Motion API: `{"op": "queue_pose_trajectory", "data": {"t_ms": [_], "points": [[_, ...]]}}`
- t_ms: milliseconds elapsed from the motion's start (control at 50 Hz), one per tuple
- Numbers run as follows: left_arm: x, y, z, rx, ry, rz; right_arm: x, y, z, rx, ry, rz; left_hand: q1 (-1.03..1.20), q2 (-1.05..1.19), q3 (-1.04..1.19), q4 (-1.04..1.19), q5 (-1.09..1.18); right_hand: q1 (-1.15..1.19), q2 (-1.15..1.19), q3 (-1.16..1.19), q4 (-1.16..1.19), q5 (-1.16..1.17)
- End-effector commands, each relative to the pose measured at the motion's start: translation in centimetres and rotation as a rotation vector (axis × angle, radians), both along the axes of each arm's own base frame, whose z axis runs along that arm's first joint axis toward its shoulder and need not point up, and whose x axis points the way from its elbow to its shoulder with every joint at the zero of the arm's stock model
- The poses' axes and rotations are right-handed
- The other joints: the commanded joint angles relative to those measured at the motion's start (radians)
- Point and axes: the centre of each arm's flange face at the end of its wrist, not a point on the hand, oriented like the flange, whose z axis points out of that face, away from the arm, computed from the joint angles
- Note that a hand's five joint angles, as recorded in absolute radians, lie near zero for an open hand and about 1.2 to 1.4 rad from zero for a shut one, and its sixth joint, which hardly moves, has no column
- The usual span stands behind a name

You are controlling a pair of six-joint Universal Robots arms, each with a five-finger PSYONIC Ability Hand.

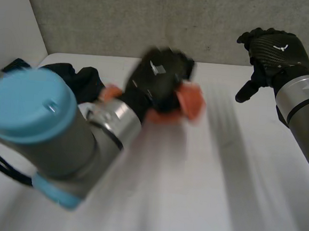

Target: Fold the laundry.

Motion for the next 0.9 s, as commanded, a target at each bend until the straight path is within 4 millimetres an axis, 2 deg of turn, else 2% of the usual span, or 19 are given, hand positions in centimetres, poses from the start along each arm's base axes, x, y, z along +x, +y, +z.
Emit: {"op": "queue_pose_trajectory", "data": {"t_ms": [20,80,180,220,260,360,460,520,620,720,800,820,900], "points": [[-0.4,2.9,-3.4,0.167,-0.158,-0.055,-0.9,-0.9,0.3,-0.007,-0.001,-0.031,-0.685,-0.662,-0.687,-0.683,-0.692,-0.028,-0.046,-0.042,-0.061,-0.068],[-0.1,2.4,-3.2,0.167,-0.160,-0.035,-0.9,-1.0,0.4,-0.011,-0.001,-0.019,-0.685,-0.662,-0.687,-0.683,-0.692,-0.028,-0.046,-0.042,-0.061,-0.068],[2.7,-1.4,-2.0,0.154,-0.140,0.083,-0.4,-0.8,0.2,-0.002,0.021,0.033,-0.685,-0.662,-0.687,-0.683,-0.692,-0.028,-0.046,-0.042,-0.061,-0.068],[3.4,-2.3,-2.0,0.156,-0.142,0.112,-0.1,-0.4,-0.1,0.012,0.065,0.067,-0.684,-0.662,-0.686,-0.683,-0.691,-0.028,-0.046,-0.042,-0.061,-0.068],[4.3,-3.2,-2.4,0.166,-0.151,0.146,0.2,0.0,-0.3,0.023,0.107,0.093,-0.681,-0.659,-0.683,-0.680,-0.688,-0.028,-0.046,-0.042,-0.061,-0.068],[5.7,-4.6,-3.7,0.186,-0.180,0.192,0.2,1.2,-2.5,0.107,0.325,0.159,-0.655,-0.632,-0.657,-0.653,-0.661,-0.028,-0.046,-0.042,-0.061,-0.068],[7.1,-7.4,-6.6,0.196,-0.279,0.236,0.1,2.2,-5.1,0.209,0.439,0.193,-0.637,-0.615,-0.639,-0.636,-0.644,-0.028,-0.046,-0.042,-0.061,-0.068],[7.0,-7.7,-7.5,0.179,-0.327,0.206,0.5,3.1,-6.6,0.262,0.411,0.210,-0.628,-0.606,-0.631,-0.627,-0.635,-0.028,-0.046,-0.042,-0.061,-0.068],[5.8,-7.7,-10.5,0.152,-0.426,0.077,0.3,3.4,-8.9,0.310,0.312,0.188,-0.593,-0.571,-0.595,-0.592,-0.600,-0.028,-0.046,-0.042,-0.061,-0.068],[5.4,-8.7,-12.1,0.156,-0.455,0.079,0.8,4.3,-10.9,0.326,0.293,0.217,-0.532,-0.509,-0.534,-0.530,-0.538,-0.028,-0.046,-0.042,-0.061,-0.068],[5.7,-9.9,-12.6,0.160,-0.463,0.131,2.6,5.1,-12.6,0.319,0.332,0.287,-0.414,-0.392,-0.416,-0.413,-0.421,-0.028,-0.046,-0.042,-0.061,-0.068],[5.7,-10.0,-12.7,0.160,-0.464,0.137,3.6,5.3,-13.1,0.299,0.367,0.322,-0.391,-0.368,-0.393,-0.389,-0.397,-0.028,-0.046,-0.042,-0.061,-0.068],[5.7,-10.6,-13.4,0.172,-0.474,0.161,4.9,5.0,-14.1,0.241,0.479,0.378,-0.364,-0.342,-0.366,-0.363,-0.371,-0.028,-0.046,-0.042,-0.061,-0.068]]}}
